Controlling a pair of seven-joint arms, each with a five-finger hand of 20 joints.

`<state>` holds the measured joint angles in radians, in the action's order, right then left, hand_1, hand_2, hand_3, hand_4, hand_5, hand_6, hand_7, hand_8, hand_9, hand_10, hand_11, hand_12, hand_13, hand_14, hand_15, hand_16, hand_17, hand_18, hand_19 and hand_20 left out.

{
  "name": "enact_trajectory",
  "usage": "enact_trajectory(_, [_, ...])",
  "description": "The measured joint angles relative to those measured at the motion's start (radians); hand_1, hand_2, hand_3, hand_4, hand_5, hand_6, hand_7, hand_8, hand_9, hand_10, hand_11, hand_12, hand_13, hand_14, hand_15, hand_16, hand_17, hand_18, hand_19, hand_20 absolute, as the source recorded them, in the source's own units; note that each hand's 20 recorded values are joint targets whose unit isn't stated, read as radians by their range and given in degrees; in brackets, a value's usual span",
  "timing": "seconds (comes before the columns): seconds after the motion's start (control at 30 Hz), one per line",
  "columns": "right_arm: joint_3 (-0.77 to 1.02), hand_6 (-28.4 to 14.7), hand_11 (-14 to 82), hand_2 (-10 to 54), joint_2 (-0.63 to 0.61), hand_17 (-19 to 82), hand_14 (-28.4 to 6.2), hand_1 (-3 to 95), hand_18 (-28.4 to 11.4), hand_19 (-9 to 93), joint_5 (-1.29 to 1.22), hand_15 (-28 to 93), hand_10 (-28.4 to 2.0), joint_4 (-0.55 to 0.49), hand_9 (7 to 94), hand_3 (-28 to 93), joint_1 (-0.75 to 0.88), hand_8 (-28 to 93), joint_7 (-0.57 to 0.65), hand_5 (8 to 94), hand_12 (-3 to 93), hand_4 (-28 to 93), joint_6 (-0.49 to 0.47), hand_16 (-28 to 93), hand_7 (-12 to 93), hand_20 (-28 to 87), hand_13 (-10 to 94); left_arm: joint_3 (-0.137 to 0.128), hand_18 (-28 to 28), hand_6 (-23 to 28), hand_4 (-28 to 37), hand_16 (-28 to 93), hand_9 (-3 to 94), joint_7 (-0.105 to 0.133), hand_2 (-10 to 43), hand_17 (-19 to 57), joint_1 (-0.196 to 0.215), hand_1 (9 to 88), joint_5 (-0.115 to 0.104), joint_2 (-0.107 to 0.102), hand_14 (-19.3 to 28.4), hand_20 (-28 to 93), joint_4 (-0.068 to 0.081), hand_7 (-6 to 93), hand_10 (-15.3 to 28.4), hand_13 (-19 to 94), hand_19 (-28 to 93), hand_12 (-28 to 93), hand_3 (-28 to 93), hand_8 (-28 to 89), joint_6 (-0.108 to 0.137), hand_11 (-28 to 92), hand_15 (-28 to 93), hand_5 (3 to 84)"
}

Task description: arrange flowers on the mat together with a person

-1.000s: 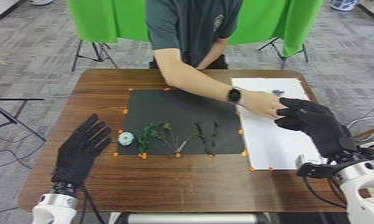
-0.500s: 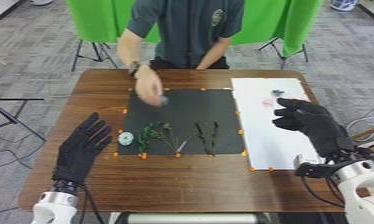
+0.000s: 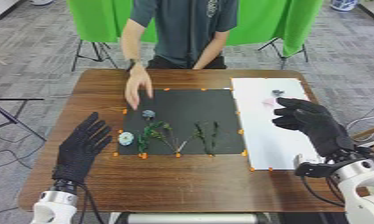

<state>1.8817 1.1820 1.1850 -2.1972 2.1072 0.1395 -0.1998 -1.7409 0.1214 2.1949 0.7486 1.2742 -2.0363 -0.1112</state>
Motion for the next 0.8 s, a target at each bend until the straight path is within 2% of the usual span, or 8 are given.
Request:
enact_trajectory(0.37, [-0.002,-4.7,18.3,-0.4,0.001,10,-13.7,21.7,-22.5,50,0.002,38,-15.8,0.003,45.6,87,-0.002,-12,0.001,42.9,22.6,-23,-0.005,19,22,29,41,-0.002,21.4,3.4,-25.6,3,25.9,0.004,-2.0,-10.1,0.007,27.4,0.000,0.001,13.2,9,-0.001,19.2,11.3,22,43,17,69,-10,-0.001,17,22,29.9])
enact_trajectory(0.53, [-0.027,-4.4,20.8,-1.7,-0.013,14,-13.0,24.2,-22.5,53,0.016,41,-15.3,0.024,49.6,85,-0.020,-13,-0.009,45.8,22.3,-24,0.007,19,24,29,47,-0.003,21.4,3.5,-25.6,3,25.9,0.003,-2.0,-10.0,0.009,27.4,0.000,0.002,13.1,9,-0.001,19.2,11.3,22,43,17,69,-10,0.000,18,22,29.9])
enact_trajectory(0.67, [-0.085,-3.6,22.4,-4.4,-0.083,15,-11.8,27.5,-21.8,56,0.103,43,-14.1,0.065,50.4,85,-0.054,-14,-0.061,46.3,21.5,-25,0.095,18,27,30,49,-0.003,21.3,3.4,-25.6,3,25.8,0.002,-2.0,-10.1,0.008,27.4,0.000,0.003,13.1,9,-0.001,19.2,11.2,22,43,17,69,-10,0.002,17,22,29.8])
enact_trajectory(0.8, [-0.121,-2.8,22.5,-7.2,-0.185,13,-10.2,28.8,-20.9,56,0.346,41,-13.0,0.115,45.1,85,-0.098,-16,-0.118,43.1,21.7,-27,0.219,17,29,30,40,-0.003,21.3,3.4,-25.6,3,25.8,0.003,-2.1,-10.0,0.009,27.4,0.000,0.004,13.0,9,-0.001,19.2,11.2,22,43,17,69,-10,0.002,18,22,29.8])
